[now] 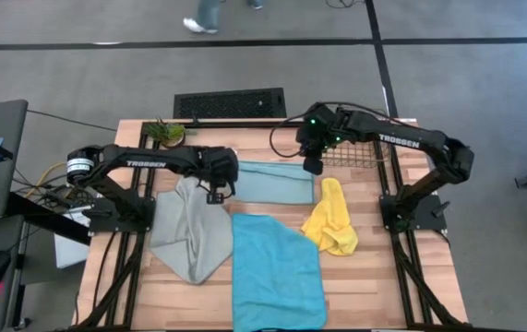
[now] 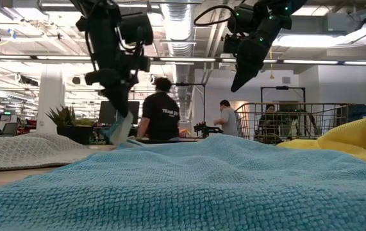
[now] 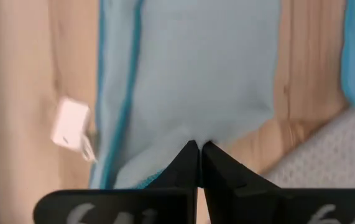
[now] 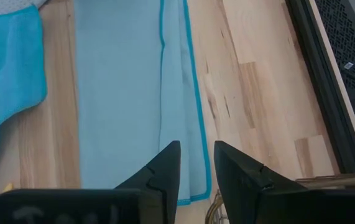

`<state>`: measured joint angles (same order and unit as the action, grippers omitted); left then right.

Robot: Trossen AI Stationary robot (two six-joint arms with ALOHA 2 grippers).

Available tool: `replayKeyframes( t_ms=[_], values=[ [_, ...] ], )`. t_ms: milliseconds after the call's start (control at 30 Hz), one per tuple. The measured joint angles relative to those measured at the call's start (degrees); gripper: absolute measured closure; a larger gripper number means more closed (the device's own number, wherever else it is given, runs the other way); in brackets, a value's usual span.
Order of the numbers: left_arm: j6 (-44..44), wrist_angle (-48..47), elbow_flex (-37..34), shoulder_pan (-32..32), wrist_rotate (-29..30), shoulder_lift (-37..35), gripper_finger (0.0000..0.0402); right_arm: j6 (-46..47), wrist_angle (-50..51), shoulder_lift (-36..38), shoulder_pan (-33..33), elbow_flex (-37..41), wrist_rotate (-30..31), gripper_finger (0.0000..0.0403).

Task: Fold microfiber towels
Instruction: Fold the light blue microfiber cloth

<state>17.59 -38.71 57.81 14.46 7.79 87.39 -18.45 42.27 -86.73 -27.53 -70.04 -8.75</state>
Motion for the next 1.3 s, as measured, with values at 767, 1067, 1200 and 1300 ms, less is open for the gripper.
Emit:
replayKeyframes(
  t_ms=[767, 1067, 1200, 1300],
  values=[
    [3.06, 21.83, 0.65, -0.19, -3.64, 0.0, 0.0401, 0.51, 0.76, 9.57, -0.37, -0.02, 0.02, 0.0281],
    [-0.24, 26.02, 2.53, -1.47, -4.25, 1.31, 0.0401, 0.97, 2.11, 10.88, -0.37, -0.02, 0.03, 0.0281],
    [-2.2, 25.69, 5.33, -2.49, -5.45, 6.24, 0.0401, 1.07, 3.11, 10.85, -0.35, -0.02, 0.02, 0.0281],
    [-2.42, 24.52, 9.03, -2.91, -5.78, 10.56, 0.0401, 1.06, 3.54, 10.86, -0.34, -0.02, 0.04, 0.0281]
  ],
)
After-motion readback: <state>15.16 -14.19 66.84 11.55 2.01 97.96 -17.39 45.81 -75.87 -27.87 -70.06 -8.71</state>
